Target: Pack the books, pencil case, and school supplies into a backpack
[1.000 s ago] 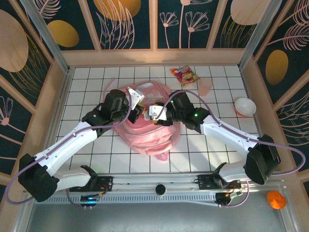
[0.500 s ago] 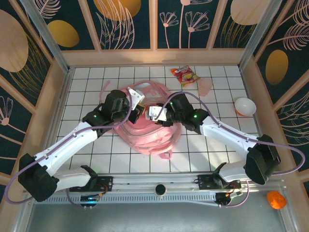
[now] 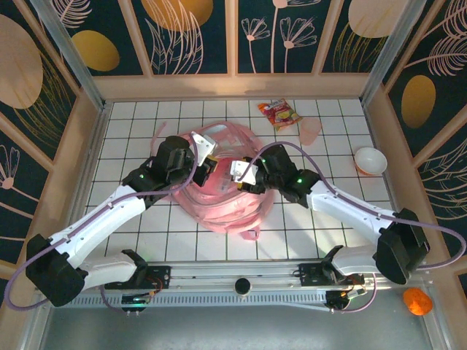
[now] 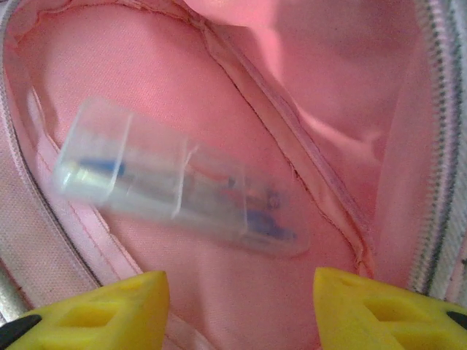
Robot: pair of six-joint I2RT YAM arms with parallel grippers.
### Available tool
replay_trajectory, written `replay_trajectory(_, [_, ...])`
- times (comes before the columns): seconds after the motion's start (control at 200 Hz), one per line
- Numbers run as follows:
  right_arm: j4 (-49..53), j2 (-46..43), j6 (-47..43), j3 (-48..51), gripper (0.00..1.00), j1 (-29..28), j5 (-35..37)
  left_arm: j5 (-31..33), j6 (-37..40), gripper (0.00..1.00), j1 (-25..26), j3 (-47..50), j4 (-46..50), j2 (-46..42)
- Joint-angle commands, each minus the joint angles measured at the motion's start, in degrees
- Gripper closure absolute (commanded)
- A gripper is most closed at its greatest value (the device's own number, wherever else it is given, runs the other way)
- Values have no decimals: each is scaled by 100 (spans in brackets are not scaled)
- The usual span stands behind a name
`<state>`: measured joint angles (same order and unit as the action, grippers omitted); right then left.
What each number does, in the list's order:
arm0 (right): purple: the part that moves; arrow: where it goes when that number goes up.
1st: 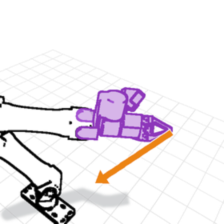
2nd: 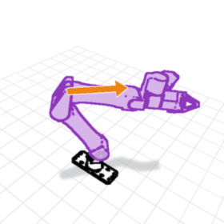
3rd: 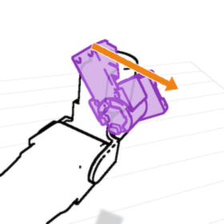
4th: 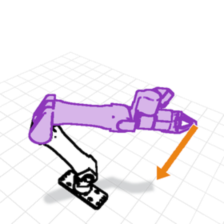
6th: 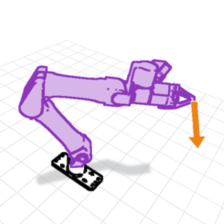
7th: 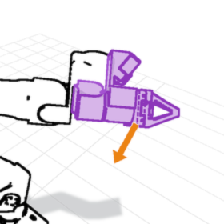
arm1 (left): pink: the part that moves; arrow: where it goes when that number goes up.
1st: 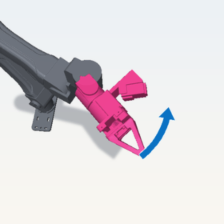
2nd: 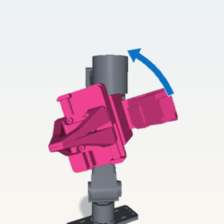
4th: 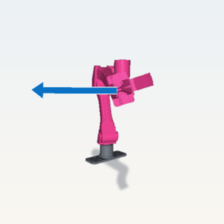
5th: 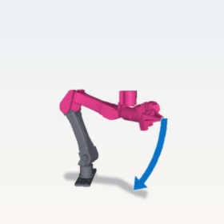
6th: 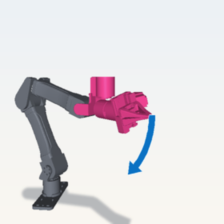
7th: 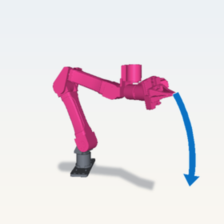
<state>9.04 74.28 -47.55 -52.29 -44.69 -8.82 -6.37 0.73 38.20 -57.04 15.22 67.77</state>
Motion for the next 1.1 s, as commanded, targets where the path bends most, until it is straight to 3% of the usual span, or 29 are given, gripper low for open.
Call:
replay_trajectory(0.0, [-276, -64, 442, 98, 50, -27, 58, -380, -125, 100, -11, -299, -932, -240])
replay_trajectory(0.155, [-275, -287, 1206, 123, 64, -61, -380, -368, -161, 100, -13, -283, -947, -259])
replay_trajectory(0.435, [-696, -562, 6498, 332, 65, -345, -454, -414, -734, 100, -7, -50, -1123, -247])
replay_trajectory(0.571, [-940, -836, 8298, 720, 65, -364, -278, -630, -819, 100, -8, 166, -1053, -159])
replay_trajectory(0.671, [-1150, -1173, 8860, 999, 65, -389, -264, -902, -903, 100, -12, 396, -1090, -85])
replay_trajectory(0.711, [-1145, -1349, 8957, 1085, 65, -392, -167, -983, -913, 92, -12, 458, -1094, -63])
replay_trajectory(0.791, [-902, -1695, 8999, 1208, 62, -376, 62, -918, -732, 55, -13, 467, -955, -104])
replay_trajectory(0.861, [-552, -1841, 9113, 1189, 59, -305, 149, -344, -507, 34, -26, 416, -864, -287])
replay_trajectory(0.926, [-212, -1858, 9311, 1137, 55, -252, 126, -60, -155, 28, -182, 372, -782, -491])
replay_trajectory(1.096, [609, -1687, 9925, 1027, 49, -154, 204, -60, 1351, 19, -842, 438, -498, -989])
